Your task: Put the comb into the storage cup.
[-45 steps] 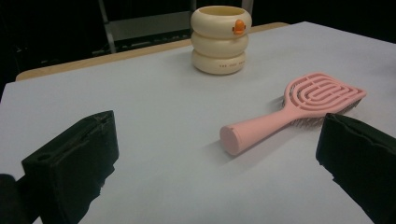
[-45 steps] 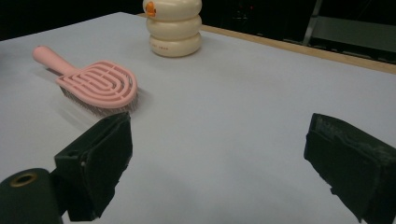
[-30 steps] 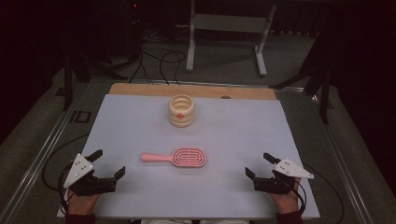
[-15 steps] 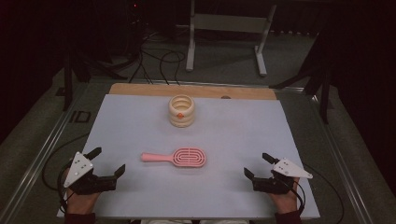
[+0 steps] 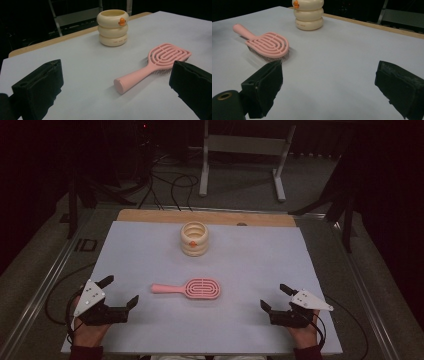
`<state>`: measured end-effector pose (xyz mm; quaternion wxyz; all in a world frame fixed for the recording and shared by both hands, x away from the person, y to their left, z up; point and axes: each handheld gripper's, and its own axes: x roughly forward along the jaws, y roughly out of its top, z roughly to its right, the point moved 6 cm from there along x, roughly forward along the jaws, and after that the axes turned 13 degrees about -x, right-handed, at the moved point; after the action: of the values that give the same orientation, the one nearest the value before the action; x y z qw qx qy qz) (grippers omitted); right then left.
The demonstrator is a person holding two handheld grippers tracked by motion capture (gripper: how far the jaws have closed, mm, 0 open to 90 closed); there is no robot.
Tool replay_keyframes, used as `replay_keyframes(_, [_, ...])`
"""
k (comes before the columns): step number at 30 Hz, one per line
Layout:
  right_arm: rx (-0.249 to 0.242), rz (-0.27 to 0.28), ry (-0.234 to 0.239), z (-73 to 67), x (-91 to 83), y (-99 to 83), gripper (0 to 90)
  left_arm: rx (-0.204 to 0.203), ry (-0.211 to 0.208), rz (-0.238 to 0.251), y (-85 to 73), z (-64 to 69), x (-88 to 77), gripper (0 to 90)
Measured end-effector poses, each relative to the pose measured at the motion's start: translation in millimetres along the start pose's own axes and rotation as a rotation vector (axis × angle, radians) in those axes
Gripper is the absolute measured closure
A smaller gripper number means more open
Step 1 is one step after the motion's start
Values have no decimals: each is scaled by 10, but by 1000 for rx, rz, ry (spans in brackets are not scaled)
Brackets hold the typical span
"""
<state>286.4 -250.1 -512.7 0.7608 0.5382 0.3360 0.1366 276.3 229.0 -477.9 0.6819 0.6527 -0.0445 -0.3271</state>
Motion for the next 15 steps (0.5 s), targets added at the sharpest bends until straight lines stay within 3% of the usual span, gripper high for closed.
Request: replay_keyframes(15, [-1,-4,2,0,7,-4,80,34,-33,-48,92,68,122,0])
